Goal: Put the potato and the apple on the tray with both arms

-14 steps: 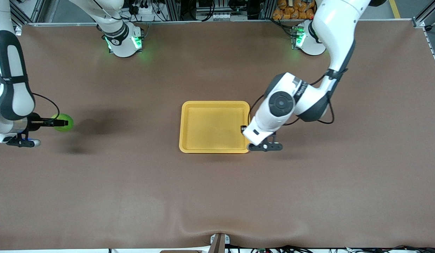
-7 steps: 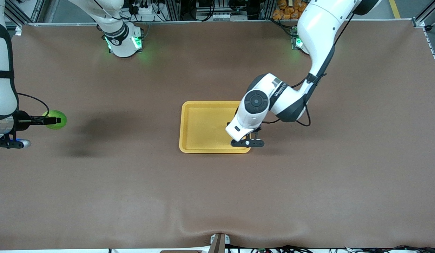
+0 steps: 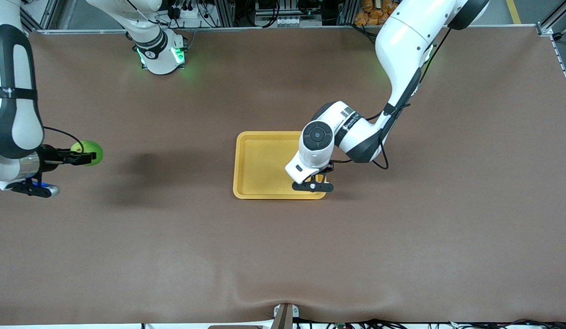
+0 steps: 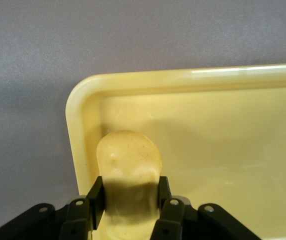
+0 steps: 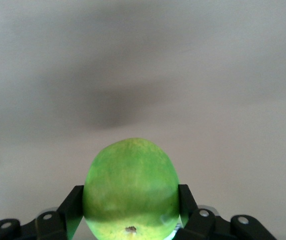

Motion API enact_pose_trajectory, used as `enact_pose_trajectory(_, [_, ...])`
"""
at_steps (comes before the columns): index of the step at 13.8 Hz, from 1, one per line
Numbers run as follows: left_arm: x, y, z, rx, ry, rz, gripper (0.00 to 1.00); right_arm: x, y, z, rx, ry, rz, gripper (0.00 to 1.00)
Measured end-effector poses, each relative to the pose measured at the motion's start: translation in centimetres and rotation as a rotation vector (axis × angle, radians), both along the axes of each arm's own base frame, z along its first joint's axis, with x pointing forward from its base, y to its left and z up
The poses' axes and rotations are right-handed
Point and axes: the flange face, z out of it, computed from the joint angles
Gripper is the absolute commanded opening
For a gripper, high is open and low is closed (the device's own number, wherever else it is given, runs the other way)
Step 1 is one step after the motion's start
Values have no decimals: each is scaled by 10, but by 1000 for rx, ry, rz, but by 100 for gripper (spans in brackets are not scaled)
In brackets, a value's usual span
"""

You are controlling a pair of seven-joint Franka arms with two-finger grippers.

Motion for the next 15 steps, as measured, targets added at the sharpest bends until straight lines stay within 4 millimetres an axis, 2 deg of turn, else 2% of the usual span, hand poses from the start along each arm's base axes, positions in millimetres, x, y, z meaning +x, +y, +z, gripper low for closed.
enact_pose_trajectory(1, [-1,0,-3,3,3,0,1,0,6,2,13,1,-4,0])
enact_pose_trajectory(3, [-3,-1,-10,8,11,3,21,-4,16,7,14,7,-19,0])
enact_pose_trajectory(5, [-4,-1,-17,13,19,4,43,-8,36,14,-12,16,-46,0])
enact_pose_trajectory(6, [-4,-1,-20,15,24,5,58,-10,50,16,-26,21,-54,0])
enact_pose_trajectory(7, [-4,-1,-22,17,27,6,100,-12,65,19,-38,25,-58,0])
enact_pose_trajectory(9, [-2,1,-23,19,24,28,100,-14,92,22,-61,32,-74,0])
enact_pose_trajectory(11, [5,0,-14,9,7,47,100,-16,117,22,-86,45,-97,0])
enact_pose_trajectory(13, [19,3,11,-5,-22,74,100,-18,137,20,-101,54,-111,0])
enact_pose_trajectory(15, [41,27,55,-5,-48,118,100,-19,156,21,-102,53,-144,0])
